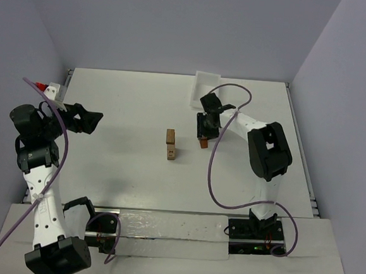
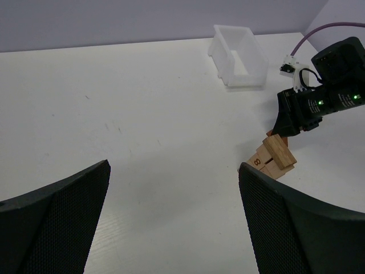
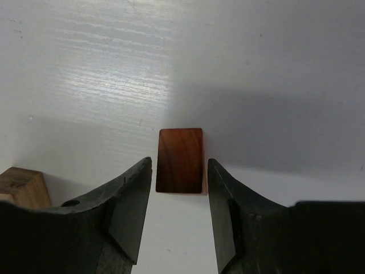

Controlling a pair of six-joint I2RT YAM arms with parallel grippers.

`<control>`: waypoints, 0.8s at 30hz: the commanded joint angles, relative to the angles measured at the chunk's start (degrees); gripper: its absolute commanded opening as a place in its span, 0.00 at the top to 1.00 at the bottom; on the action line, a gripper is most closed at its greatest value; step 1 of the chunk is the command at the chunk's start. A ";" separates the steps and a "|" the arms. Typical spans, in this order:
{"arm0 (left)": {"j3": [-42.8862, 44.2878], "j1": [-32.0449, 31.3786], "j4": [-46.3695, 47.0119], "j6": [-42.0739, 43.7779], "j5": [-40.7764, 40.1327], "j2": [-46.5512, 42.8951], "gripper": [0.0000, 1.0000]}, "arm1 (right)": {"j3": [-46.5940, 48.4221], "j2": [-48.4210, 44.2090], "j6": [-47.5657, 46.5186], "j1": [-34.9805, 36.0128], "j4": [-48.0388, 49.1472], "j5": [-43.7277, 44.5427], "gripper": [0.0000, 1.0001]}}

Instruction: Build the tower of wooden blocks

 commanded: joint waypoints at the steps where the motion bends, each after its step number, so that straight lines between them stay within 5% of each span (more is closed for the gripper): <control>1: -0.57 0.22 2.99 -0.79 1.35 -1.89 0.01 | -4.85 -3.00 0.01 -0.25 6.75 -0.76 0.45; 24: -1.72 0.22 4.40 -1.58 2.35 -2.13 0.01 | -17.64 -10.58 -5.92 1.60 23.32 4.90 0.43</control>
